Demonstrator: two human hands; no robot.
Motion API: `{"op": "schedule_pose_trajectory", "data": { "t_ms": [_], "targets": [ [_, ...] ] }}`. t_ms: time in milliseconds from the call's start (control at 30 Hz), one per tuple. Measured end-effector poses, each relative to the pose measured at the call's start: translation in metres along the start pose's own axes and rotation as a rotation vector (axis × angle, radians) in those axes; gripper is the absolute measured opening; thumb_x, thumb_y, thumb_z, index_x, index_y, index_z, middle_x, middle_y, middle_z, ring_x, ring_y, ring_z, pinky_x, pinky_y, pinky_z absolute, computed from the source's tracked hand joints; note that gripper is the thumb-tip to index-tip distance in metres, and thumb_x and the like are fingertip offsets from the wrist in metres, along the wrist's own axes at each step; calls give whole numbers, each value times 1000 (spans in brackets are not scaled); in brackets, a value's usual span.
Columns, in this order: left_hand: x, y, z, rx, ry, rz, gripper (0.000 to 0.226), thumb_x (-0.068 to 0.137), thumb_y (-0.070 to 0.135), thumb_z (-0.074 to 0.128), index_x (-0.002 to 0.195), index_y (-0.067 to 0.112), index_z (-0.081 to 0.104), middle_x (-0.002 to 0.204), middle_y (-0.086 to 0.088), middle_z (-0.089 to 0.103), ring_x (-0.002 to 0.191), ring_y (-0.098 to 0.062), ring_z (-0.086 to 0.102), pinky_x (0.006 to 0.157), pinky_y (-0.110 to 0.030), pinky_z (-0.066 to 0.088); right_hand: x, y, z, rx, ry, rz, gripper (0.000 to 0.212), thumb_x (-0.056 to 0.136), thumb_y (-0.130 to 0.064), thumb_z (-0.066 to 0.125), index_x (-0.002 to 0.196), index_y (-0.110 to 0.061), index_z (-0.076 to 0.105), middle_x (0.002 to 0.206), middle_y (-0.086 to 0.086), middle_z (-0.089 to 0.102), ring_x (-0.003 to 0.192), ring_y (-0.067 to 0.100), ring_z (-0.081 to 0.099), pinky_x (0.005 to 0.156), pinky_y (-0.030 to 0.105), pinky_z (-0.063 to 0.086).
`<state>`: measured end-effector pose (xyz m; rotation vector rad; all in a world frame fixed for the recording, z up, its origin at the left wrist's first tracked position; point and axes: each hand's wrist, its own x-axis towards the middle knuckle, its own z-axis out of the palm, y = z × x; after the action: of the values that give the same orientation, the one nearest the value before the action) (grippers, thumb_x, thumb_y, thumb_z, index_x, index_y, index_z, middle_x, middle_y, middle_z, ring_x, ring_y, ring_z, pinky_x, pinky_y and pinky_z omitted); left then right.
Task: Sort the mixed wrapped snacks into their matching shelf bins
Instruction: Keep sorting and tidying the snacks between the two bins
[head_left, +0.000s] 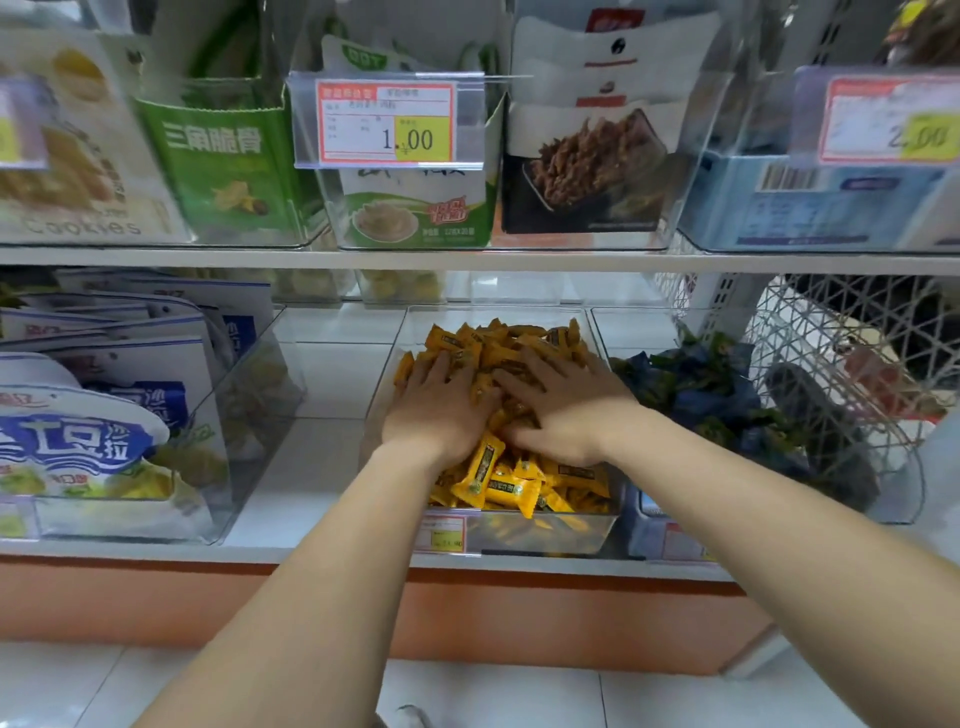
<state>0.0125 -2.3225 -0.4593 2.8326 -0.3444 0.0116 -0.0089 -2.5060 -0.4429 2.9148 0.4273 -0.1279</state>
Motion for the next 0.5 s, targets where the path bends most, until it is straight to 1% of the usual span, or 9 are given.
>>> {"op": "schedule_pose_trajectory", "data": {
  "t_ms": [67,133,167,233,300,367,433,467,500],
  "targets": [
    [-9,-4,-4,30,95,10,58,102,52,29,154,28,29,166,-3,11,152,-29,5,121,-44,9,10,7,-3,-17,-8,25,80,86,-83,13,154,-47,-8,168,-4,-8,154,21,-8,122,56,-2],
    [-19,-9,-5,8,177,89,56,101,47,35,155,31,26,166,-2,14,152,-27,7,121,-43,12,16,10,-8,-5,-40,57,81,86,-84,14,155,-46,-8,168,-3,-8,154,22,-9,121,56,-1],
    [-24,-10,-5,-20,147,135,60,100,51,37,155,35,22,166,0,12,152,-25,5,121,-43,12,16,10,-9,-6,-59,67,82,87,-83,15,155,-45,-7,168,-3,-8,154,23,-8,121,56,0],
    [-32,-10,0,-19,-25,165,74,92,69,38,155,42,13,167,5,2,153,-23,-5,122,-46,10,10,6,-12,3,-70,70,79,90,-80,19,156,-44,-4,168,-1,-7,154,26,-5,122,55,2],
    [-34,-13,7,52,-87,160,81,86,78,36,155,45,10,166,9,-3,152,-21,-8,122,-48,12,-7,4,-14,82,37,60,74,94,-72,26,157,-39,9,168,1,4,153,29,6,121,52,7],
    [-33,-18,9,92,18,166,73,88,77,34,153,48,16,166,12,5,153,-18,-2,120,-47,16,-31,-1,-13,146,232,29,68,93,-67,31,152,-33,30,161,2,29,146,30,30,117,49,27],
    [-30,-19,8,103,82,168,69,88,76,36,150,49,24,164,13,12,152,-18,3,120,-46,20,-54,-10,-8,155,322,-28,68,90,-68,29,145,-31,41,149,-1,47,131,26,48,105,45,45],
    [-29,-18,7,85,83,168,67,89,75,37,150,49,27,164,13,15,152,-18,5,120,-45,20,-62,-16,-3,153,305,-59,70,90,-70,27,146,-31,41,148,-2,48,131,25,49,104,44,45],
    [-28,-18,6,65,77,171,66,89,73,39,150,48,30,164,13,17,152,-18,6,121,-45,20,-67,-21,3,137,268,-84,70,91,-70,25,148,-31,38,151,-2,46,135,24,45,109,45,40]
  ]
}}
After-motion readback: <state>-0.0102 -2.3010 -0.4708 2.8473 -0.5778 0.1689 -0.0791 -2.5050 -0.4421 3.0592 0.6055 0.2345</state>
